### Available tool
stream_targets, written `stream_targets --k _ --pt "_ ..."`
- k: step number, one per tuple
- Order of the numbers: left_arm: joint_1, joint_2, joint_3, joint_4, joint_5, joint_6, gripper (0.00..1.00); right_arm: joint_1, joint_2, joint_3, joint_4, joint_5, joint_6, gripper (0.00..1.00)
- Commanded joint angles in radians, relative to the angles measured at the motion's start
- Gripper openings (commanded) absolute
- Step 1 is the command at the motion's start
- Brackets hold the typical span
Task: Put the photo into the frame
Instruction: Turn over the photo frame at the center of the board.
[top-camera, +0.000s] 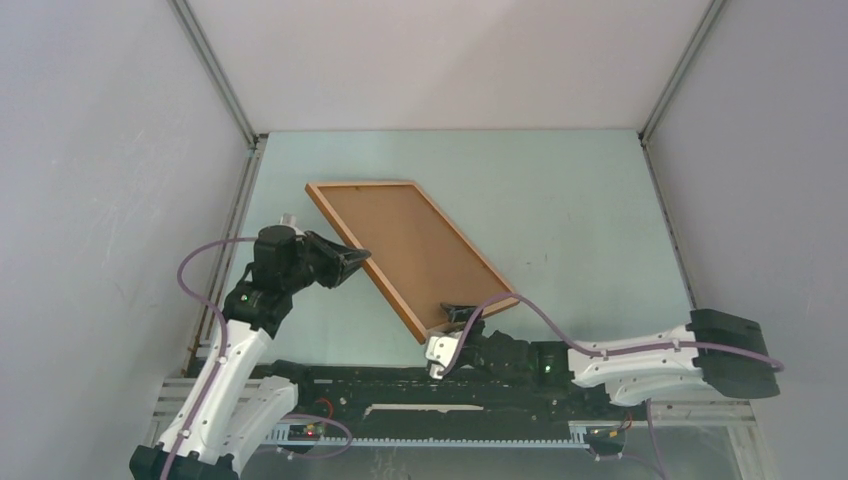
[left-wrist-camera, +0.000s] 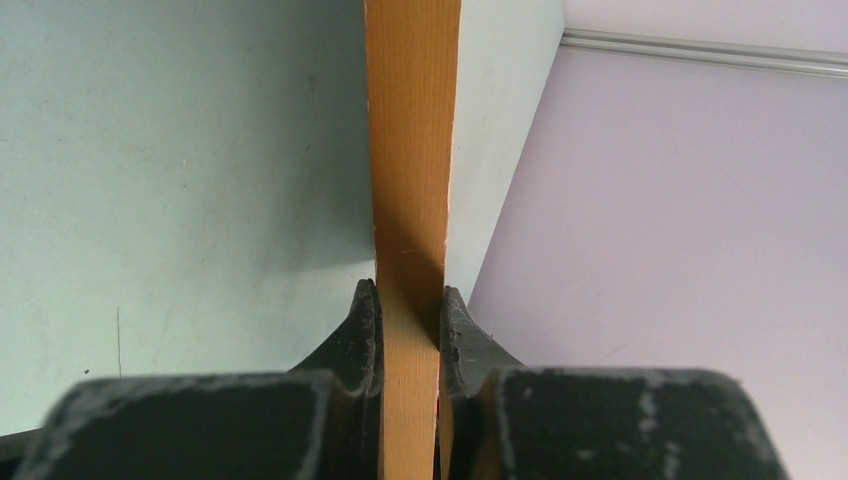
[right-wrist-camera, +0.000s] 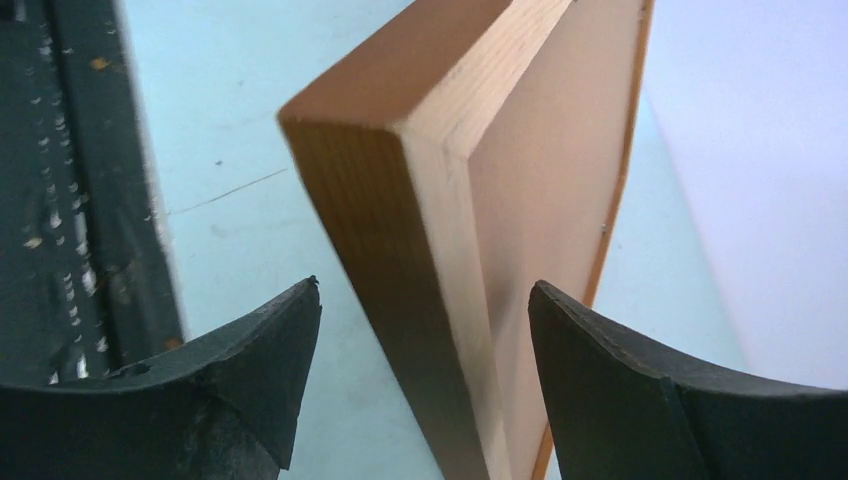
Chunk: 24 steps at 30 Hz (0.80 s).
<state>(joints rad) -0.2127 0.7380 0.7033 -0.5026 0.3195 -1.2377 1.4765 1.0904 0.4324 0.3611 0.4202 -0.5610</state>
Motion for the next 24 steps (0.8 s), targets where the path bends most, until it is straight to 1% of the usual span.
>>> stream_targets --k 1,3,5,8,10,12,13,14,15,17,18,19,21,22,24 --pt "0.002 -0.018 0.118 0.127 0.054 -0.02 0.0 0.023 0.085 -0.019 0.362 0.186 -0.133 0.81" --pt "0.001 -0.015 0.134 0.107 0.045 -0.007 0.0 0.026 0.115 -0.025 0.431 0.221 -0.17 0.78" --pt "0.002 -0.01 0.144 0.096 0.043 -0.006 0.0 0.031 0.132 -0.025 0.479 0.258 -0.193 0.7" --pt "0.002 -0.008 0.152 0.094 0.041 -0.01 0.0 0.037 0.138 -0.037 0.549 0.291 -0.208 0.51" --pt "0.002 -0.007 0.159 0.085 0.032 -0.006 0.0 0.031 0.137 -0.044 0.573 0.291 -0.19 0.41" --pt "0.002 -0.006 0.167 0.076 0.014 0.0 0.0 0.006 0.131 -0.038 0.553 0.265 -0.132 0.33" --pt "0.002 -0.004 0.172 0.078 0.011 0.0 0.01 -0.009 0.118 -0.028 0.503 0.233 -0.073 0.26" --pt "0.003 -0.003 0.175 0.082 0.012 0.002 0.09 -0.03 0.1 -0.022 0.453 0.192 -0.041 0.23" --pt "0.004 -0.002 0.18 0.091 0.016 0.007 0.2 -0.052 0.082 -0.021 0.42 0.157 0.02 0.14" --pt "0.001 0.001 0.198 0.094 0.02 0.025 0.43 -0.102 0.035 -0.02 0.37 0.093 0.084 0.02" --pt "0.004 0.001 0.211 0.091 0.019 0.037 0.51 -0.121 0.019 -0.02 0.358 0.074 0.1 0.0" --pt "0.003 0.001 0.228 0.084 0.013 0.054 0.57 -0.136 0.005 -0.02 0.354 0.067 0.109 0.0" --pt "0.003 -0.003 0.269 0.062 -0.007 0.1 0.66 -0.173 -0.017 -0.02 0.357 0.054 0.123 0.0" --pt "0.002 -0.005 0.292 0.048 -0.02 0.13 0.68 -0.196 -0.032 -0.021 0.358 0.039 0.147 0.0" --pt "0.002 -0.01 0.352 0.007 -0.048 0.211 0.71 -0.257 -0.073 -0.019 0.327 -0.043 0.217 0.0"
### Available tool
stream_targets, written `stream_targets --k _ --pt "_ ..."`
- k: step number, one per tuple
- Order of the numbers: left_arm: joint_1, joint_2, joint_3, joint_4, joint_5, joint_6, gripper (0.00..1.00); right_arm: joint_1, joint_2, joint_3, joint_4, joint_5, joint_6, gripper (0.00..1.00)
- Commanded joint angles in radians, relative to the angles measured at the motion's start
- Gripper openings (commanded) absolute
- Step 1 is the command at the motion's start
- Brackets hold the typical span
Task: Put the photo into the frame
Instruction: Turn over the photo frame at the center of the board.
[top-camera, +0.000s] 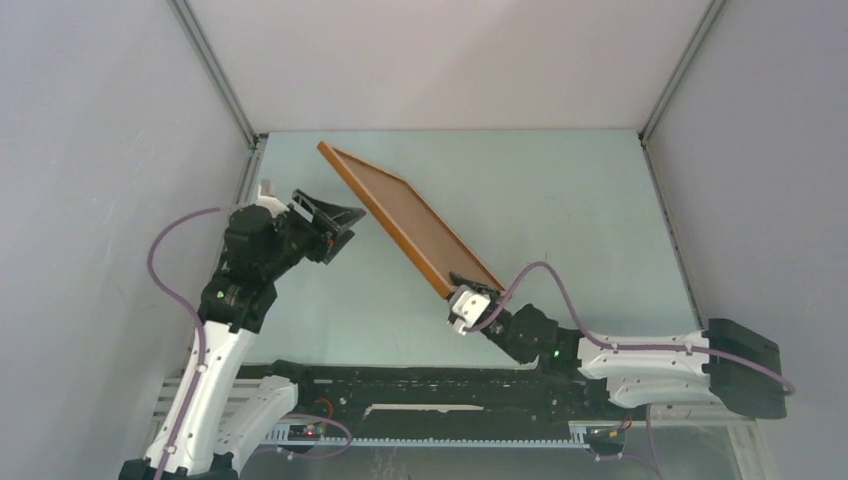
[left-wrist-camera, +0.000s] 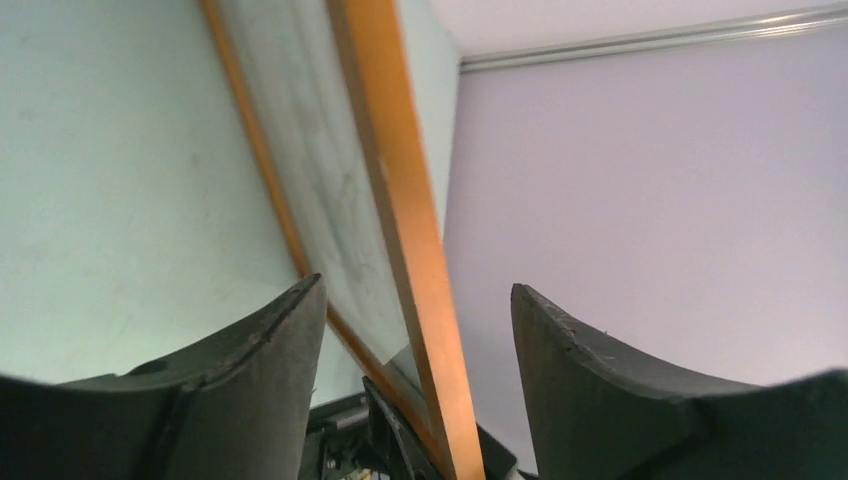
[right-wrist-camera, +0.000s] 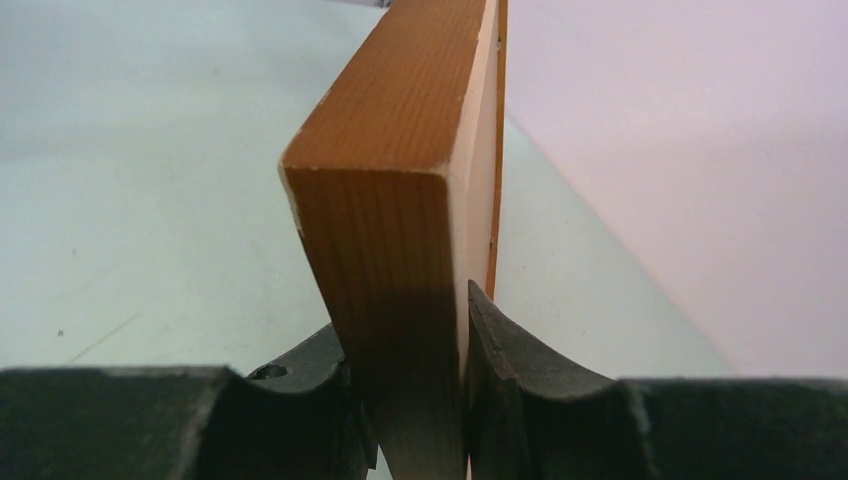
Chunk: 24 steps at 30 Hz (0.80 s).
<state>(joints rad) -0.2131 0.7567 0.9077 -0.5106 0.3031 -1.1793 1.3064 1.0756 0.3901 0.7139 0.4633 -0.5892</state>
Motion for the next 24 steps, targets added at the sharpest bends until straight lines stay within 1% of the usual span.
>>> stream_targets --k 1,4,5,6,7,9,12,14,17,21,24 --pt "0.002 -0.033 0.177 -0.012 -0.061 0.19 0.72 -0.117 -0.079 0.026 -0.042 -0.128 0.288 0.0" --pt "0.002 -0.051 0.272 -0.084 -0.145 0.286 0.72 -0.228 -0.135 0.034 -0.094 -0.26 0.419 0.0" --pt "0.002 -0.056 0.3 -0.104 -0.171 0.313 0.72 -0.28 -0.155 0.039 -0.129 -0.336 0.474 0.0" --pt "0.003 -0.06 0.323 -0.122 -0.197 0.339 0.72 -0.342 -0.171 0.046 -0.16 -0.45 0.535 0.0" --pt "0.003 -0.064 0.345 -0.142 -0.216 0.357 0.71 -0.401 -0.176 0.05 -0.162 -0.536 0.612 0.0" --pt "0.003 -0.066 0.378 -0.157 -0.238 0.386 0.71 -0.503 -0.161 0.07 -0.183 -0.678 0.7 0.0" --pt "0.003 -0.071 0.386 -0.161 -0.245 0.404 0.71 -0.629 -0.122 0.101 -0.172 -0.88 0.814 0.0" --pt "0.003 -0.072 0.379 -0.161 -0.244 0.403 0.71 -0.711 -0.078 0.111 -0.099 -1.01 0.9 0.0" --pt "0.003 -0.078 0.363 -0.159 -0.236 0.394 0.7 -0.765 -0.011 0.144 -0.068 -1.113 0.964 0.0" --pt "0.002 -0.083 0.35 -0.157 -0.233 0.386 0.7 -0.831 0.086 0.153 0.08 -1.226 1.092 0.0" --pt "0.002 -0.086 0.349 -0.157 -0.231 0.386 0.7 -0.862 0.173 0.182 0.133 -1.303 1.162 0.0"
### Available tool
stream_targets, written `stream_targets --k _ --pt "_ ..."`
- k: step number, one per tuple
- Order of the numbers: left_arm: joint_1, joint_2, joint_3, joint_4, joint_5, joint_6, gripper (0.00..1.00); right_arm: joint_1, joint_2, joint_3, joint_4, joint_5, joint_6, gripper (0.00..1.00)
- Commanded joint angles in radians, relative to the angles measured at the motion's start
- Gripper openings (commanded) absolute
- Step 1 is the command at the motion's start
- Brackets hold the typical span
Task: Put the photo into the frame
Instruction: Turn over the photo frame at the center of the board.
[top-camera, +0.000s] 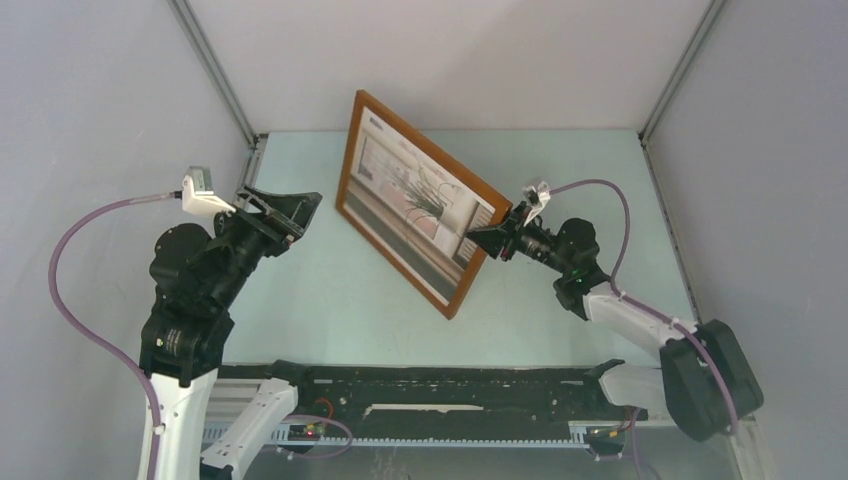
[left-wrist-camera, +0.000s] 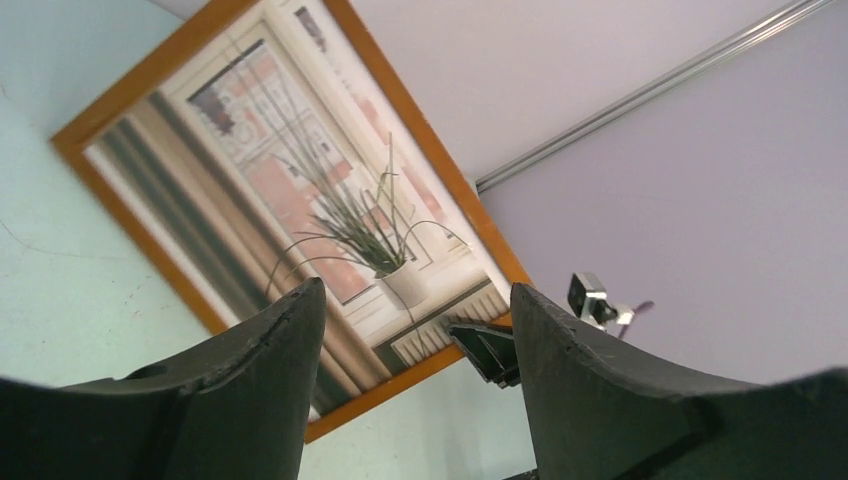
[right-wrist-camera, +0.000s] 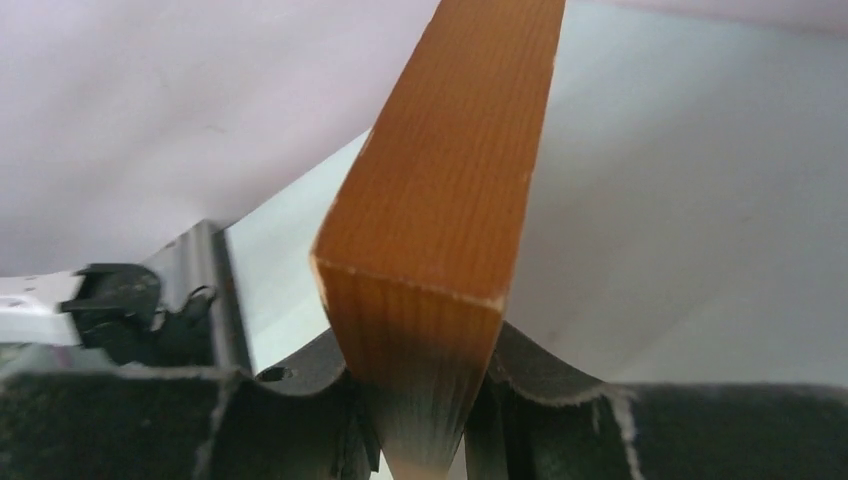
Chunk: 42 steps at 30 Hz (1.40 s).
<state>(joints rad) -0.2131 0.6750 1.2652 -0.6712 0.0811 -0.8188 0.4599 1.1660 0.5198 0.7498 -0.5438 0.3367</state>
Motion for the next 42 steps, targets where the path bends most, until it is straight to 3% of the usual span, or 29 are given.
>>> stream_targets --k 1,11,16,18,20,24,35,42 --pt "0.003 -0.004 -0.009 0.004 -0.008 0.026 0.7 -0.024 0.115 0.068 0.107 -0.315 0.26 0.0" --pt "0.003 -0.009 -0.036 0.014 0.001 0.017 0.7 -0.128 0.48 0.301 0.086 -0.42 0.551 0.0" --pt "0.003 -0.015 -0.041 0.018 0.006 0.023 0.7 -0.159 0.686 0.355 0.508 -0.574 0.848 0.0" --pt "0.002 -0.016 -0.043 0.019 0.004 0.027 0.7 -0.159 0.726 0.372 0.562 -0.599 0.897 0.0" --pt "0.003 -0.016 -0.045 0.019 0.003 0.03 0.7 -0.152 0.724 0.376 0.49 -0.591 0.85 0.0" --pt "0.003 -0.015 -0.054 0.024 0.008 0.03 0.7 -0.108 0.68 0.411 0.127 -0.575 0.602 0.0" --pt "0.002 -0.014 -0.079 0.053 0.034 0.016 0.7 -0.034 0.727 0.424 0.112 -0.728 0.619 0.0" --pt "0.002 -0.01 -0.092 0.068 0.049 0.006 0.7 -0.079 0.753 0.499 -0.26 -0.713 0.428 0.0"
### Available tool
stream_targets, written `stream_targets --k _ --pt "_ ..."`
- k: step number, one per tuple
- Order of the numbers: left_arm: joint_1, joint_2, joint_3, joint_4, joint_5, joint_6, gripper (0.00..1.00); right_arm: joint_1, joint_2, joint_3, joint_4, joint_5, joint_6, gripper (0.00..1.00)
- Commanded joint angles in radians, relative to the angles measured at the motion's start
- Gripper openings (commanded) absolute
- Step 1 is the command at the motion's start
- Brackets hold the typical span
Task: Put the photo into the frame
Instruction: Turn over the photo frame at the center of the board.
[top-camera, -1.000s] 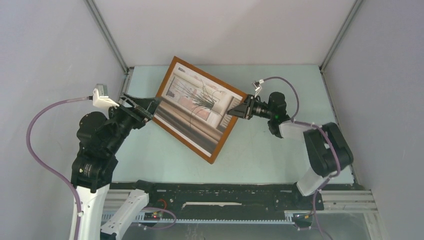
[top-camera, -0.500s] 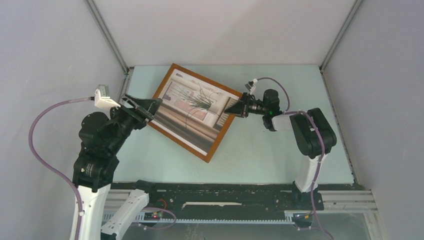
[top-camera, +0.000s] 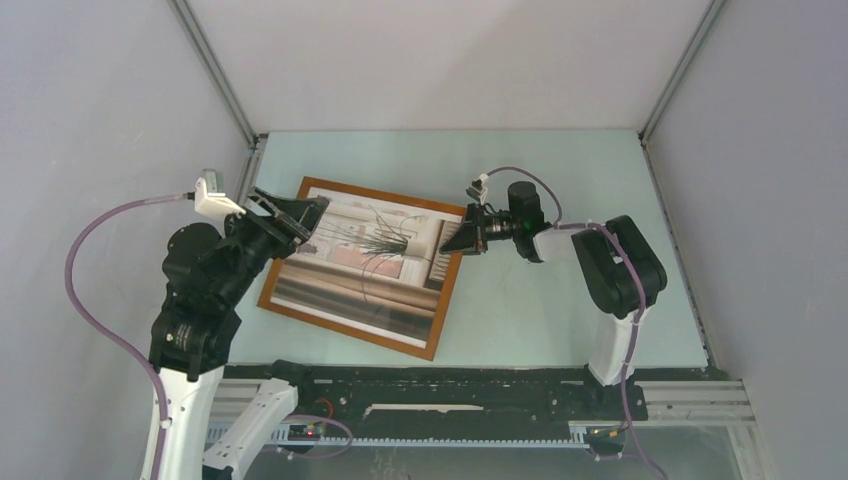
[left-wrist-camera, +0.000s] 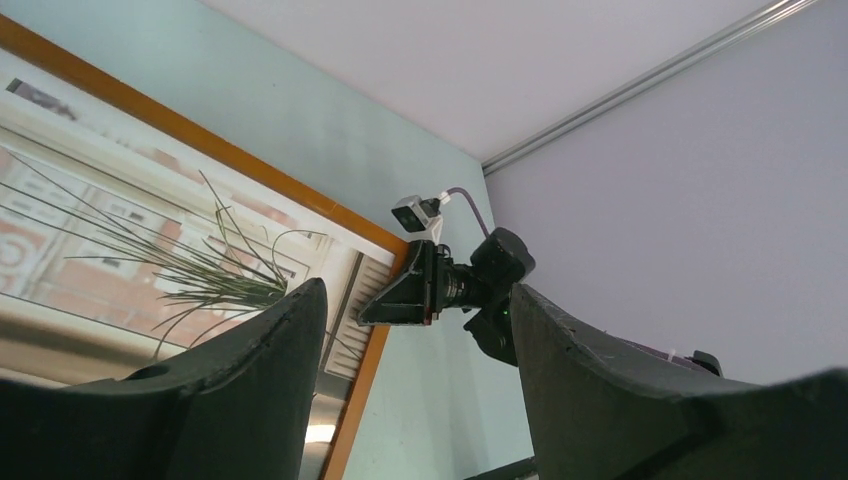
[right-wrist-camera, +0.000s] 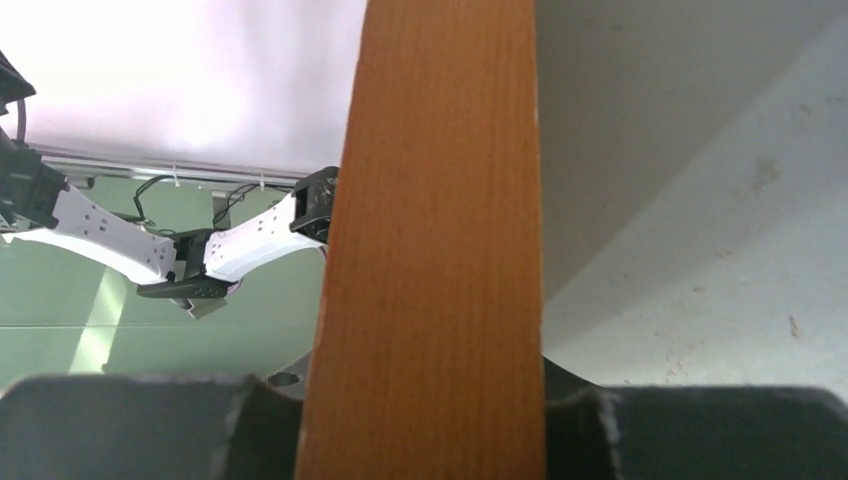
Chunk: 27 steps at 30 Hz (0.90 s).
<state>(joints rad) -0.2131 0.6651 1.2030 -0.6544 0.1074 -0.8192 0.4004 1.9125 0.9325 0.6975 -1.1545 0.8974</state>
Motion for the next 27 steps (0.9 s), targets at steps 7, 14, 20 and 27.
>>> stream_targets --k 7,14,20,27 --pt "0.001 -0.007 -0.051 0.06 0.035 -0.003 0.7 -0.059 0.074 0.266 -0.823 -0.116 -0.55 0.0" --pt "0.001 -0.001 -0.071 0.09 0.056 -0.015 0.7 -0.064 0.138 0.342 -0.992 -0.214 -0.685 0.0" --pt "0.0 -0.007 -0.074 0.09 0.056 -0.009 0.7 -0.085 0.222 0.433 -1.224 -0.255 -0.872 0.0" --pt "-0.004 -0.005 -0.08 0.096 0.065 -0.012 0.7 -0.112 0.329 0.615 -1.497 -0.203 -1.043 0.0"
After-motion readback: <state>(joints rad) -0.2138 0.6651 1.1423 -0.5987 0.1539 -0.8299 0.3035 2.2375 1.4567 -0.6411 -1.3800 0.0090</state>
